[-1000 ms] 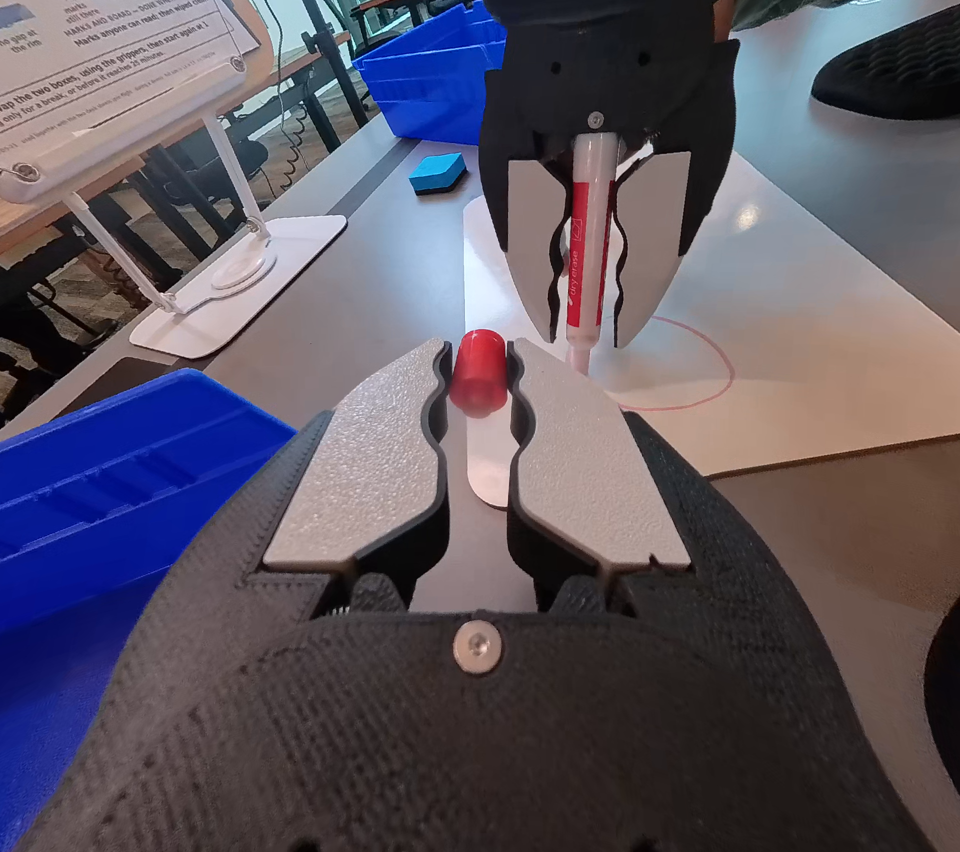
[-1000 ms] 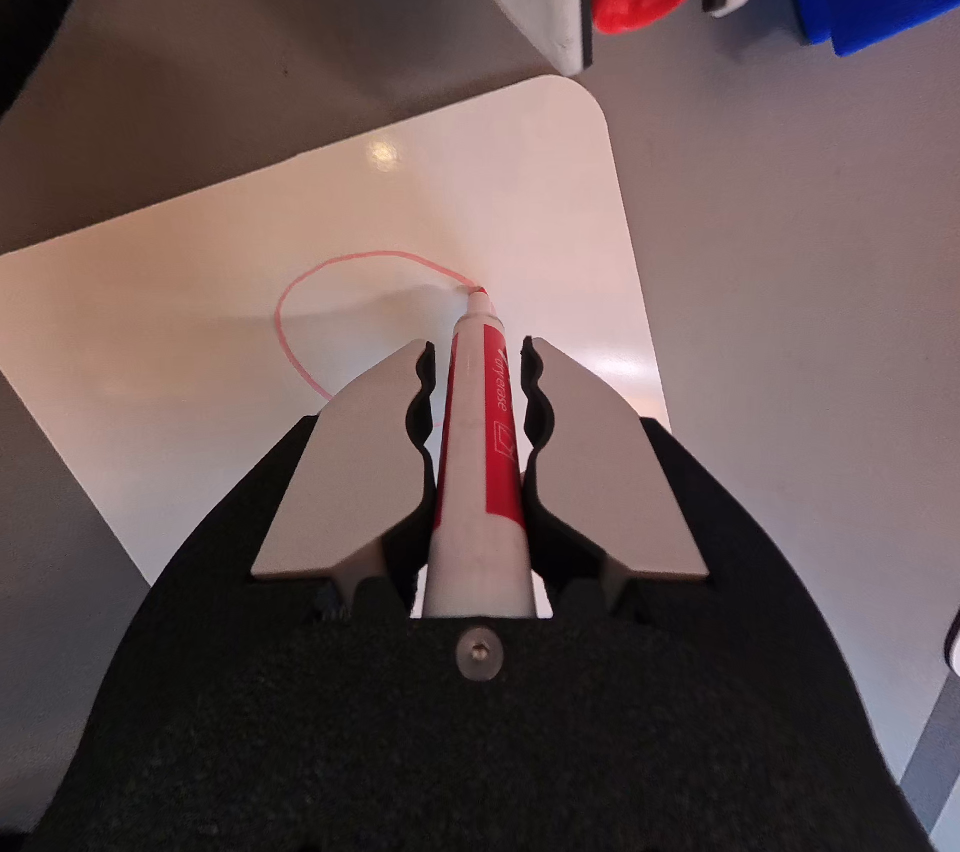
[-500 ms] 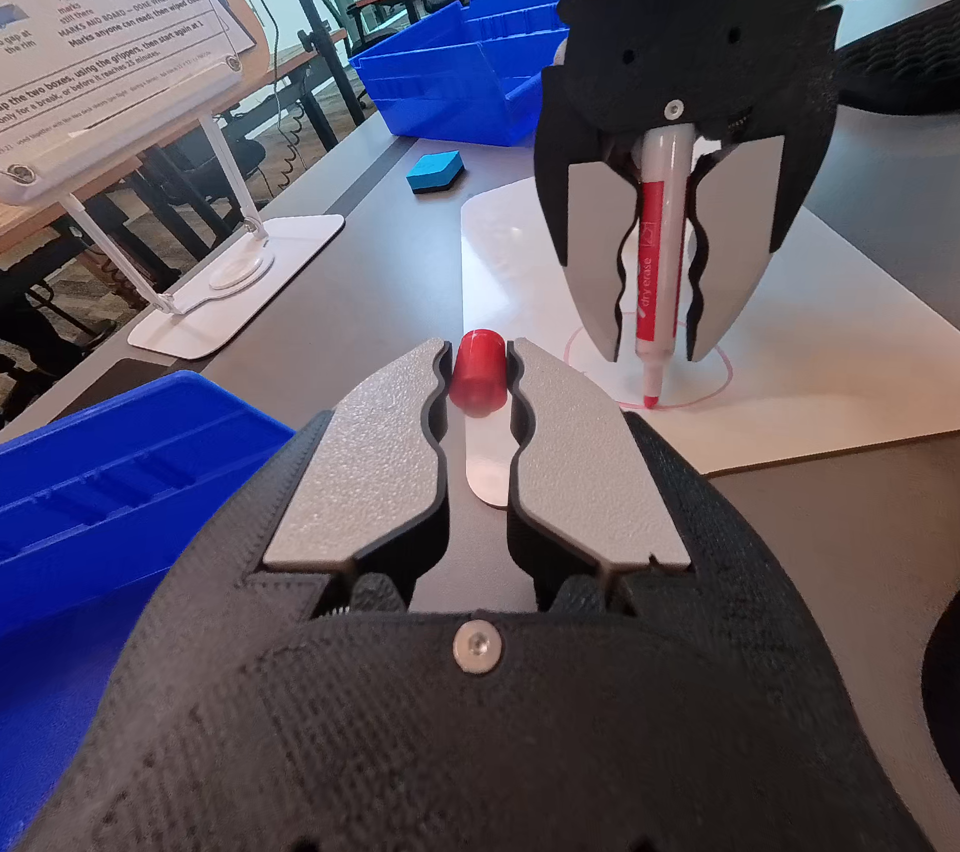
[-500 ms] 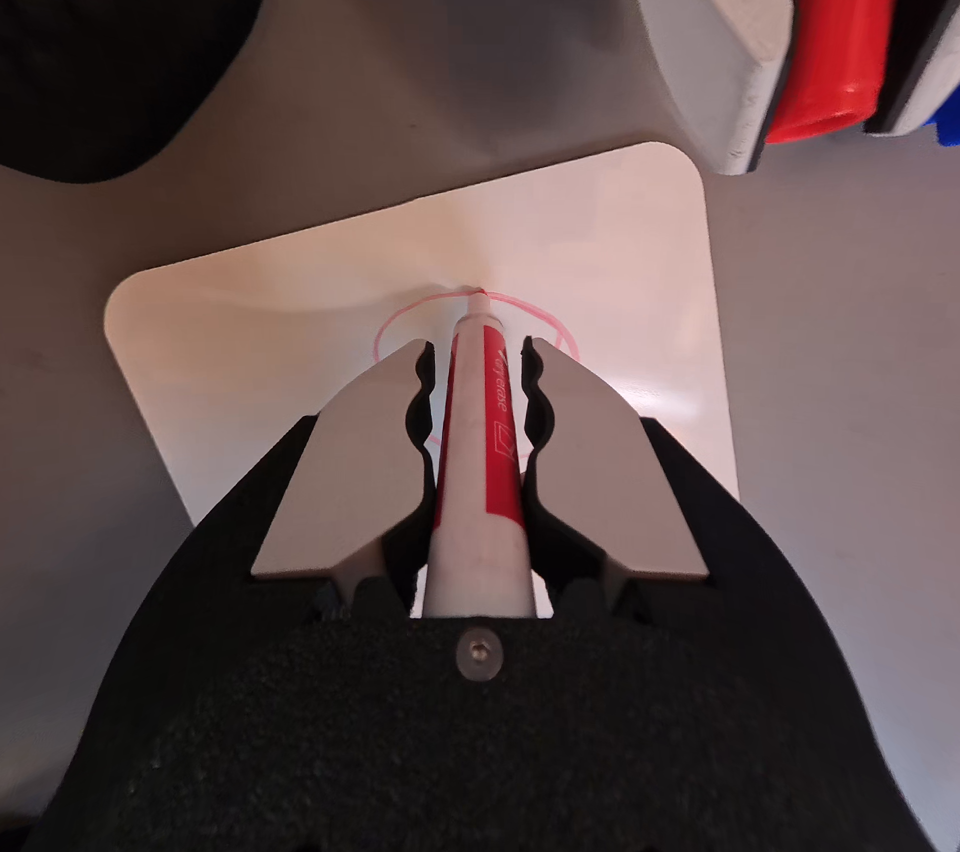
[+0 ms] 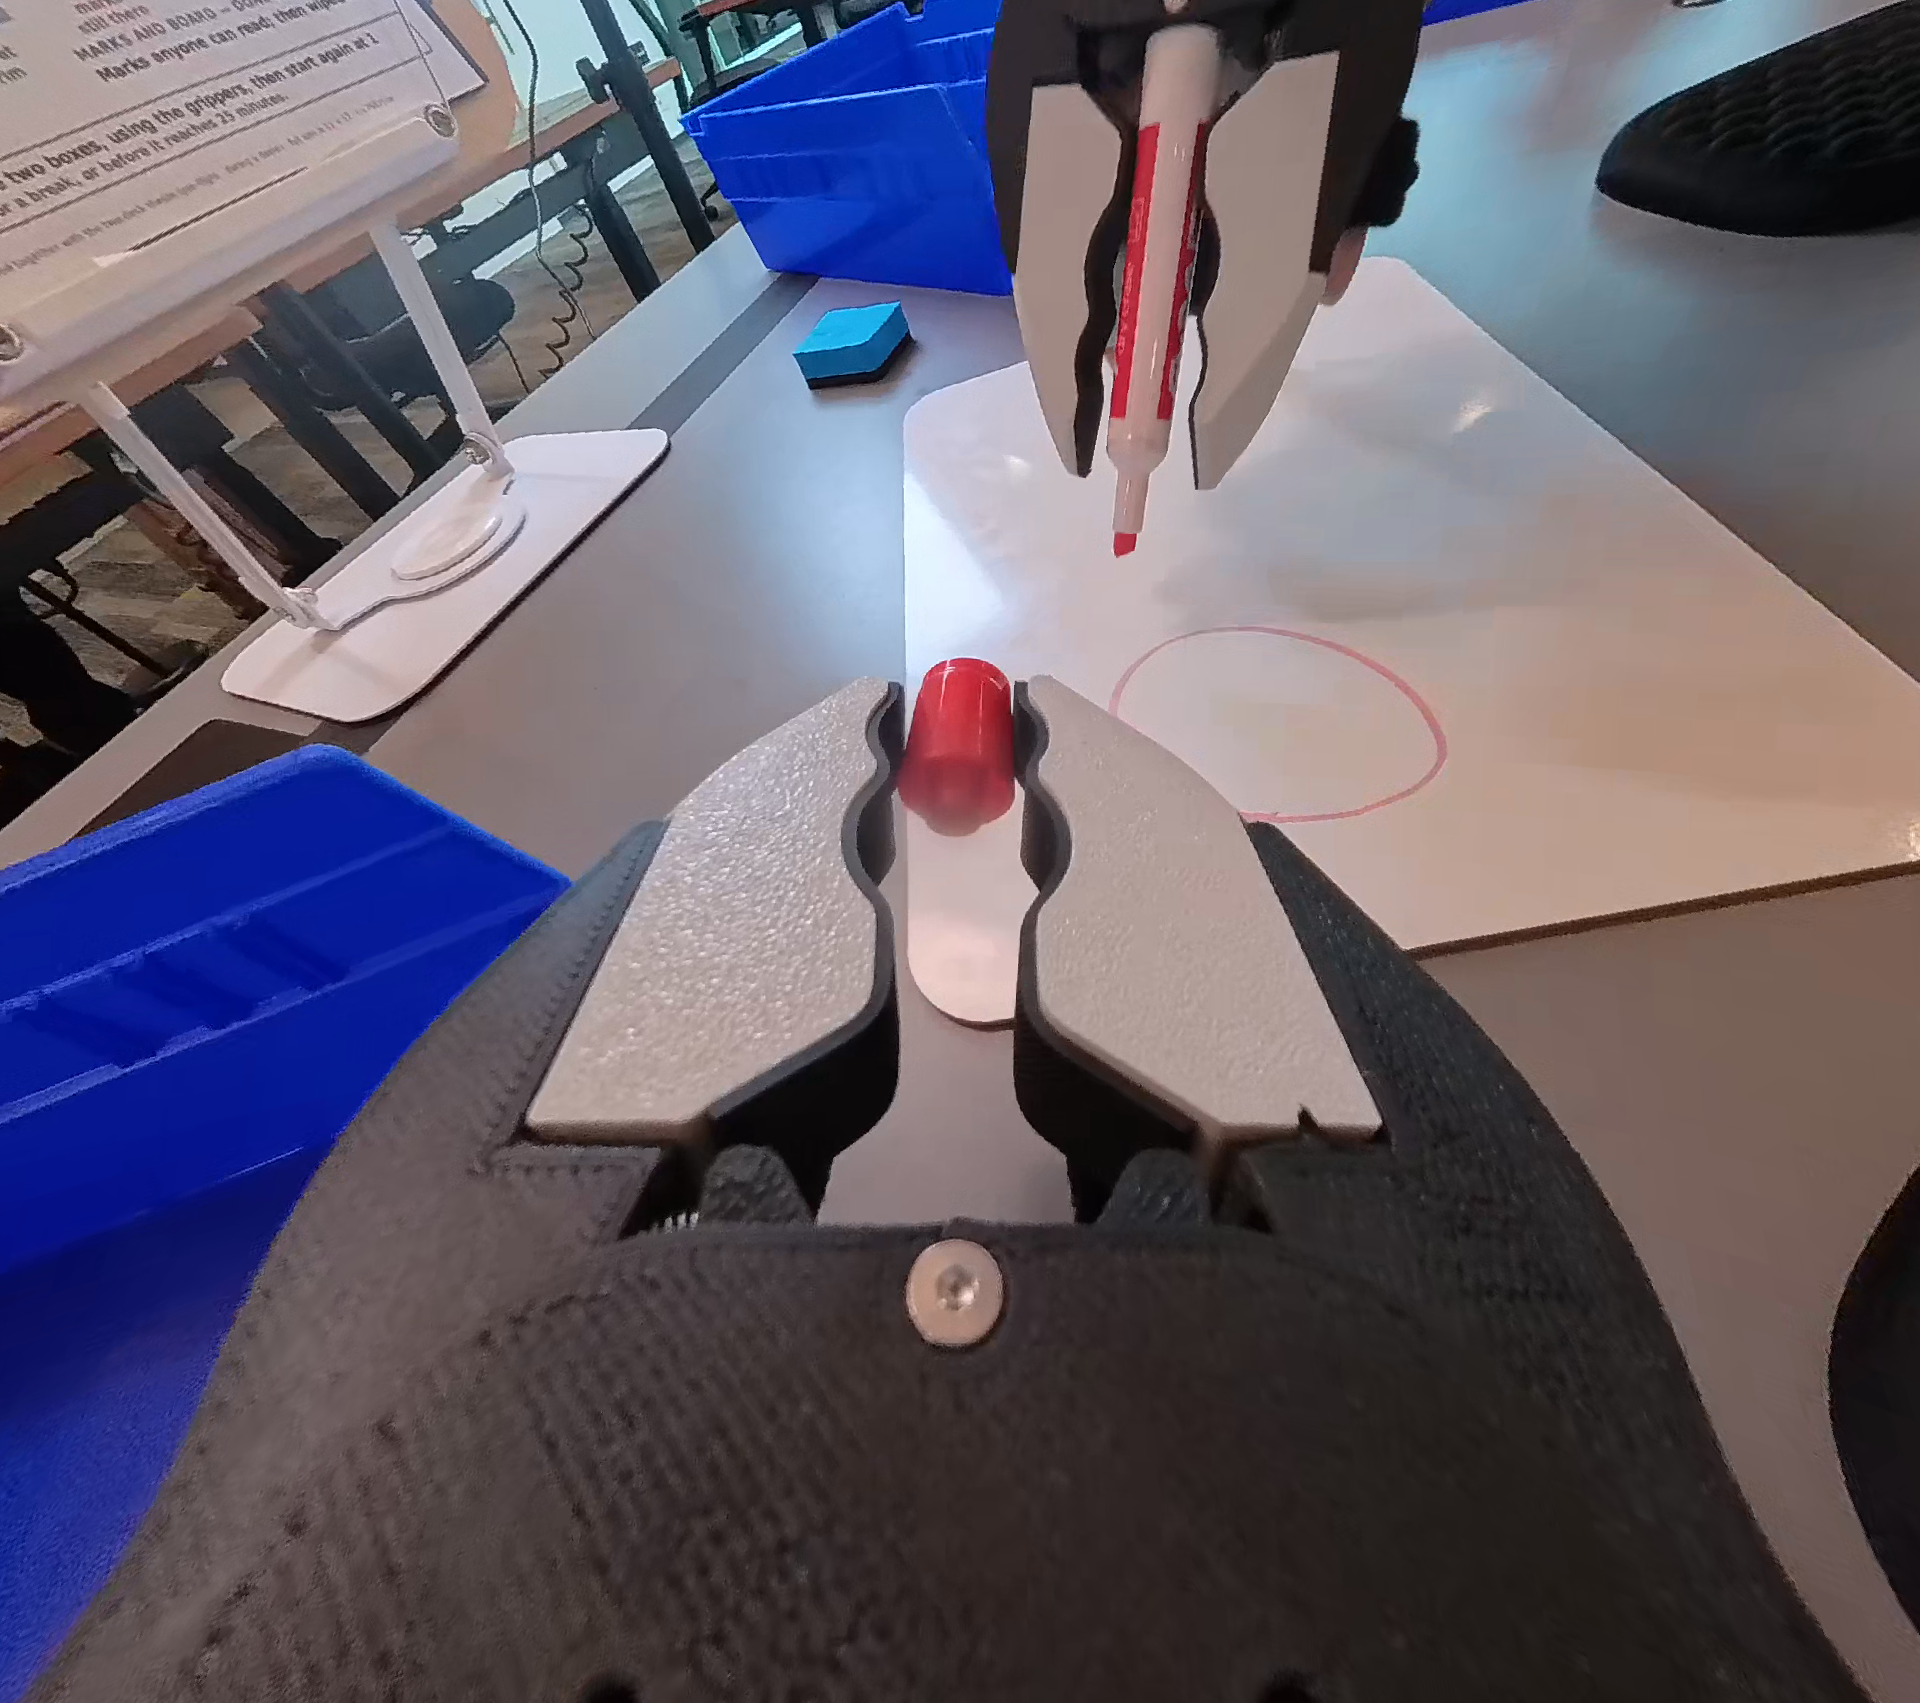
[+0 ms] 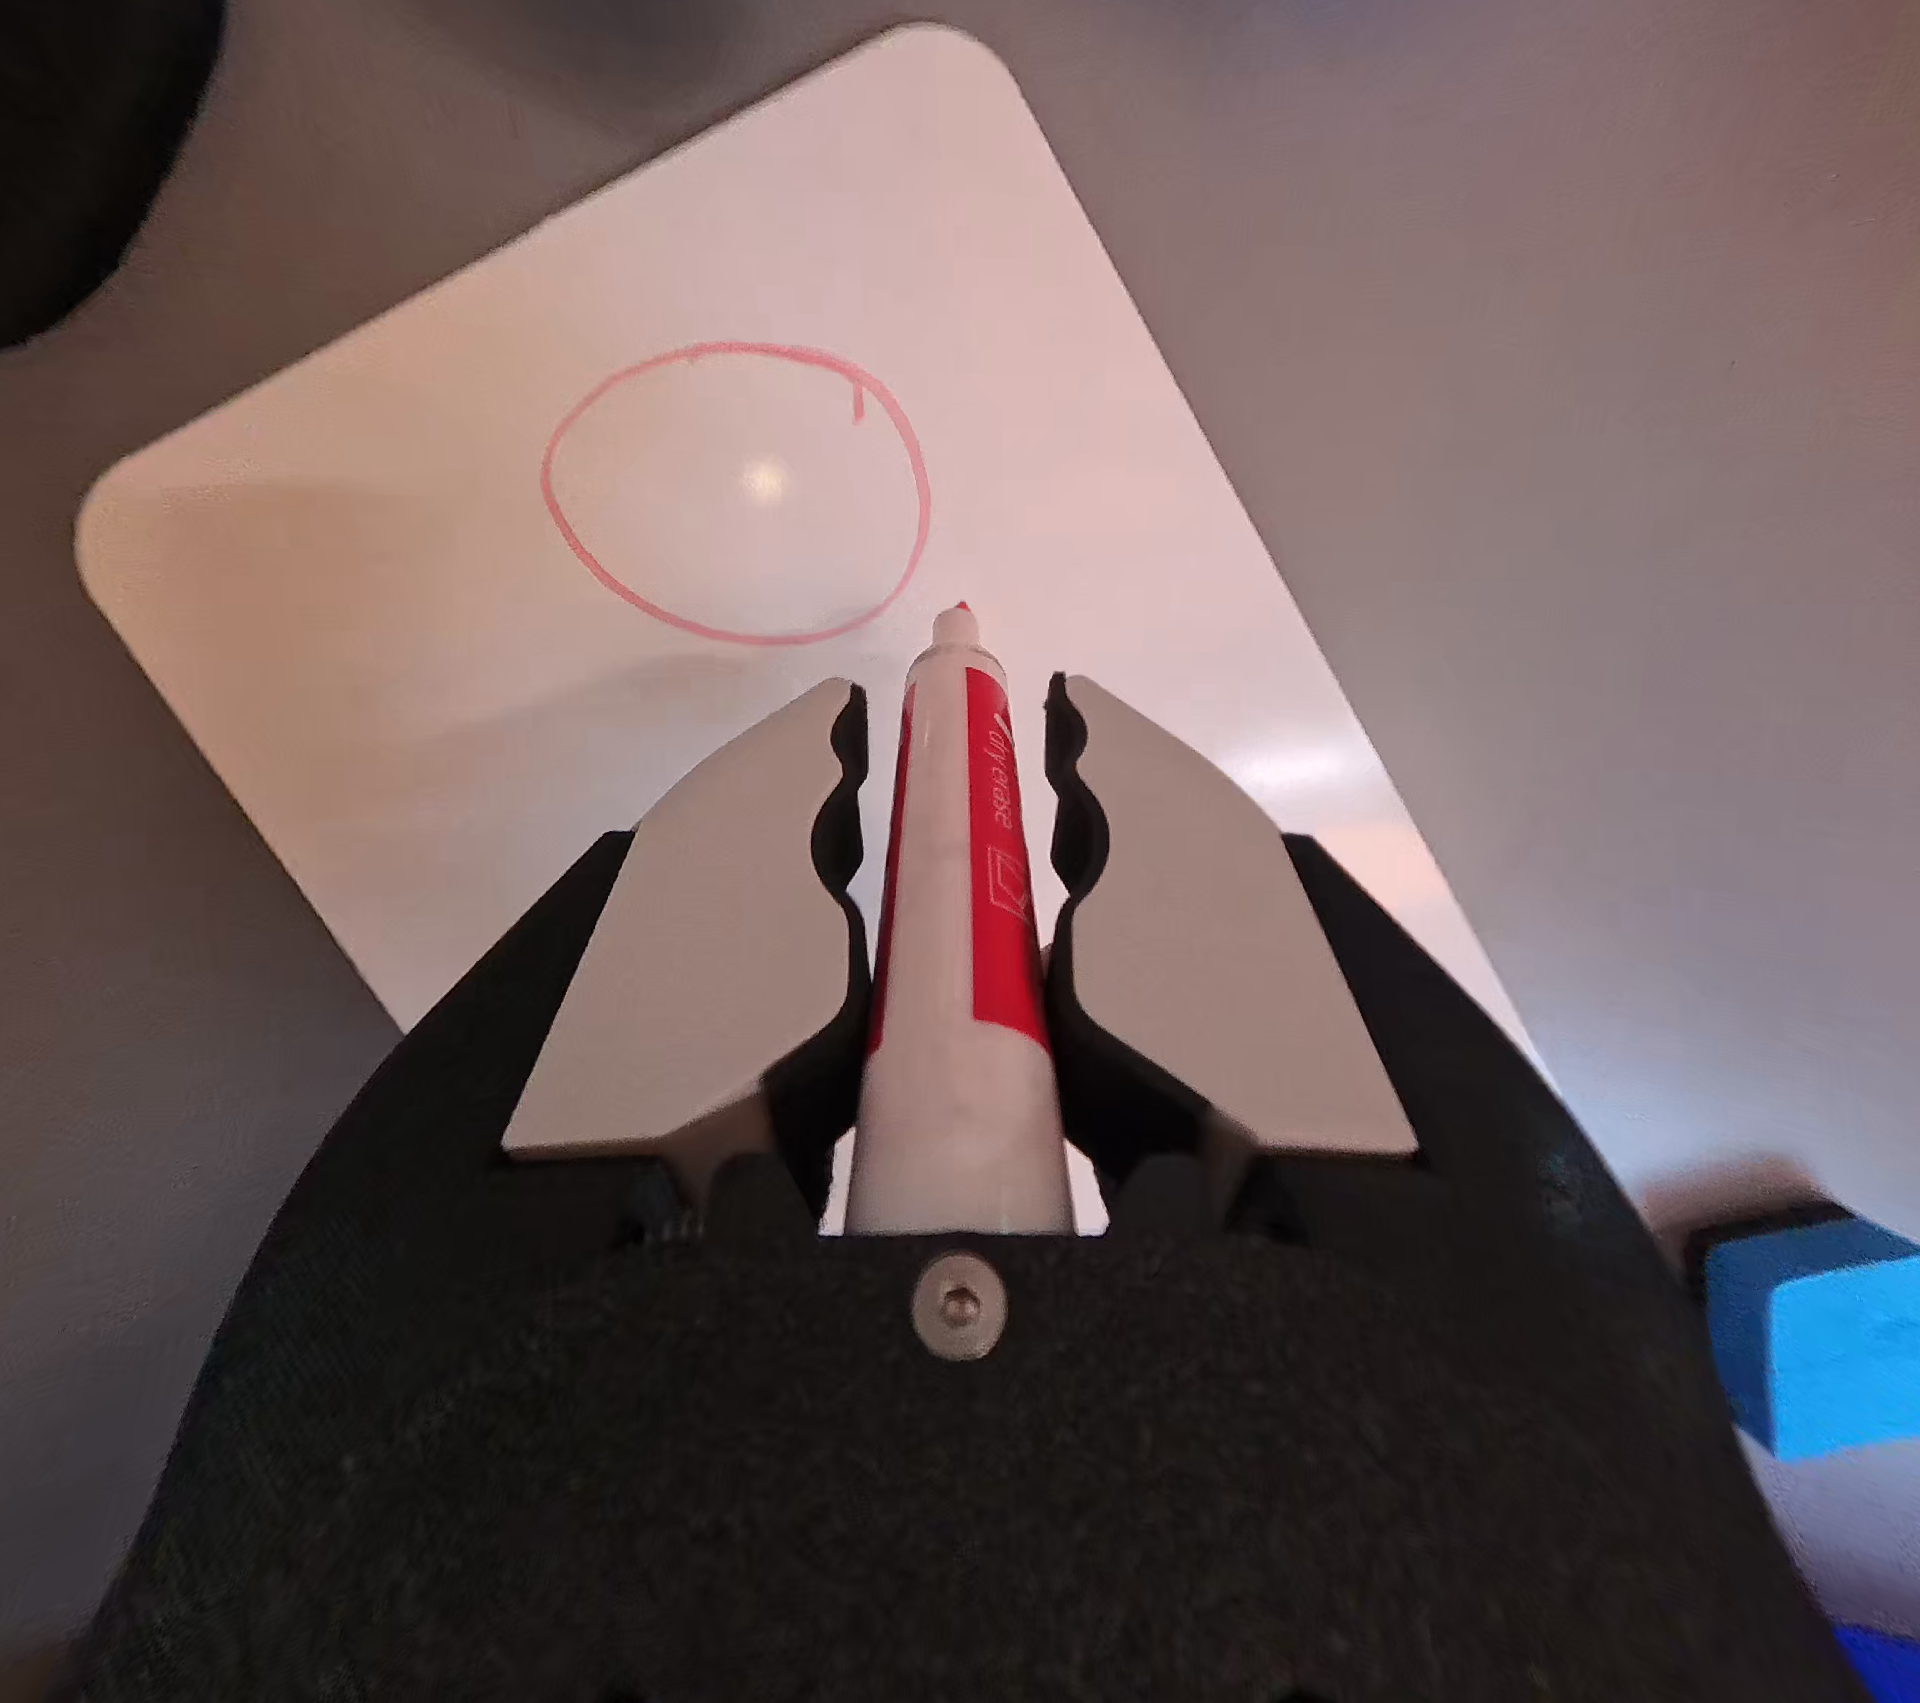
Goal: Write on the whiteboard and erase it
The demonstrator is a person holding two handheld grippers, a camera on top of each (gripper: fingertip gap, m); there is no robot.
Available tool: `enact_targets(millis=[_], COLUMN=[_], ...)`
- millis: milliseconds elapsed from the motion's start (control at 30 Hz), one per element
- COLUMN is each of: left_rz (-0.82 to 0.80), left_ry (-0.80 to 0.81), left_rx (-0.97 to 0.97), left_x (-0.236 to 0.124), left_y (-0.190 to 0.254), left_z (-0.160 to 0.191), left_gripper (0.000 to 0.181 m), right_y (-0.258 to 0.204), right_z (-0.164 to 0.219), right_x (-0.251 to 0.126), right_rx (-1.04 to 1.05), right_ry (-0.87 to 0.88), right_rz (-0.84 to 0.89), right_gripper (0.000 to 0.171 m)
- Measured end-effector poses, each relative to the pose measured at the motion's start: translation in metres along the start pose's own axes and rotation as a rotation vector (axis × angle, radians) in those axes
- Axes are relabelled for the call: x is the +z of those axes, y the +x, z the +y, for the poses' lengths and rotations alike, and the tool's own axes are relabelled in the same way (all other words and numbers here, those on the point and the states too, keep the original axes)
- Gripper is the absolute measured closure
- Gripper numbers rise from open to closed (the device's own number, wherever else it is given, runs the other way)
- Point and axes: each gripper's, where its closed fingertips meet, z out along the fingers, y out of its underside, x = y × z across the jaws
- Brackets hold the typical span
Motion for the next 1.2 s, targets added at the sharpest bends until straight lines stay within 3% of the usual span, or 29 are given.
enact_targets(millis=[200, 733, 1200], left_rz=[0.010, 0.014, 0.015], left_ry=[-0.009, -0.015, -0.017], left_rx=[-0.010, -0.007, -0.007], left_x=[0.002, 0.003, 0.003], left_y=[0.003, 0.003, 0.004], left_z=[0.003, 0.004, 0.004], left_gripper=[0.161, 0.161, 0.161], right_y=[0.003, 0.009, -0.029], right_z=[0.015, 0.008, 0.022], right_x=[0.013, 0.028, 0.016], right_rx=[0.021, -0.016, -0.096], right_ry=[-0.033, -0.073, -0.126], right_rz=[-0.005, -0.005, -0.027], right_gripper=[0.137, 0.137, 0.138])
